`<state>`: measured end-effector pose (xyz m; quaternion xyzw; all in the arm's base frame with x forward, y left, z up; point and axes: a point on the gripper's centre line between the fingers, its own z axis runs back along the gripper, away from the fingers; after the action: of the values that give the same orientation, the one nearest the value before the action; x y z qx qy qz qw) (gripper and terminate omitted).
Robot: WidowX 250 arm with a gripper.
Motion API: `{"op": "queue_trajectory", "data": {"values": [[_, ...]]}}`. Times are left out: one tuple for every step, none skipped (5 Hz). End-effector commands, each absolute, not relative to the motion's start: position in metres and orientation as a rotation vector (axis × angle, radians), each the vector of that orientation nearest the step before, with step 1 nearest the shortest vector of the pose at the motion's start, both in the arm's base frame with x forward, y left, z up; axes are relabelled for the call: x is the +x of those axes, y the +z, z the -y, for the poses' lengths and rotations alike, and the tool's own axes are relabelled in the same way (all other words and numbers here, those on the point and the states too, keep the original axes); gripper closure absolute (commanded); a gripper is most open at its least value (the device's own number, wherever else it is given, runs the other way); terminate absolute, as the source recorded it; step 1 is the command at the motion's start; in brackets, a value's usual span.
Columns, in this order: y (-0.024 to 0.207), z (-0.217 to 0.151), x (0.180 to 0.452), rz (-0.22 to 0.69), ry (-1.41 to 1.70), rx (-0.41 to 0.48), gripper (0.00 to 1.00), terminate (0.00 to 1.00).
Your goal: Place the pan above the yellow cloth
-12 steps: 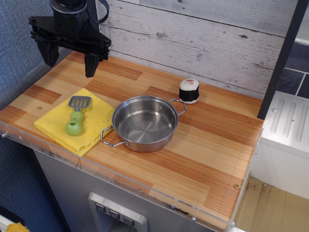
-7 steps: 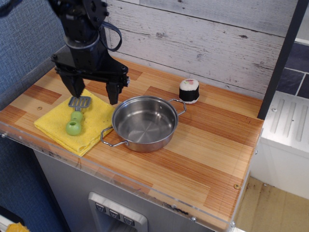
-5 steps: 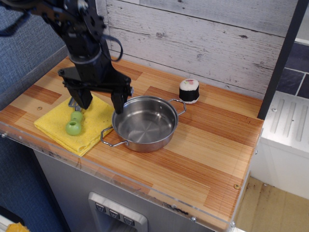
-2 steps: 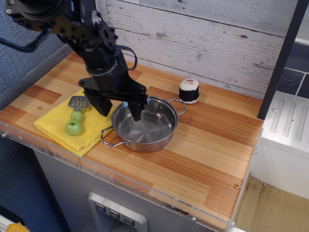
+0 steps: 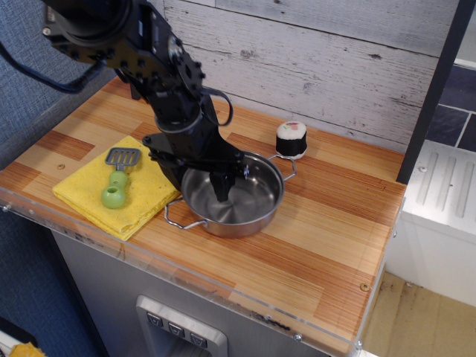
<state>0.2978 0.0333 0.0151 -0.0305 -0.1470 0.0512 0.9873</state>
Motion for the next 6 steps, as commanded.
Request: {"op": "queue_trajectory", "data": {"values": [[0.018,-0.033,0.301,0.302,0.068,-0.044,1.0,0.0],[0.021,-0.035,0.3,0.309,0.065,-0.039,1.0,0.0],[0.031,-0.035,0.3,0.324,0.065,-0.036,1.0,0.0],[0.046,-0.038,0.303,0.343,0.081,-0.026,1.0,0.0],[0.062,-0.049,0.301,0.424,0.184,-0.068,1.0,0.0],[0.078,-0.064,0.307,0.476,0.266,-0.047,1.0,0.0]]}}
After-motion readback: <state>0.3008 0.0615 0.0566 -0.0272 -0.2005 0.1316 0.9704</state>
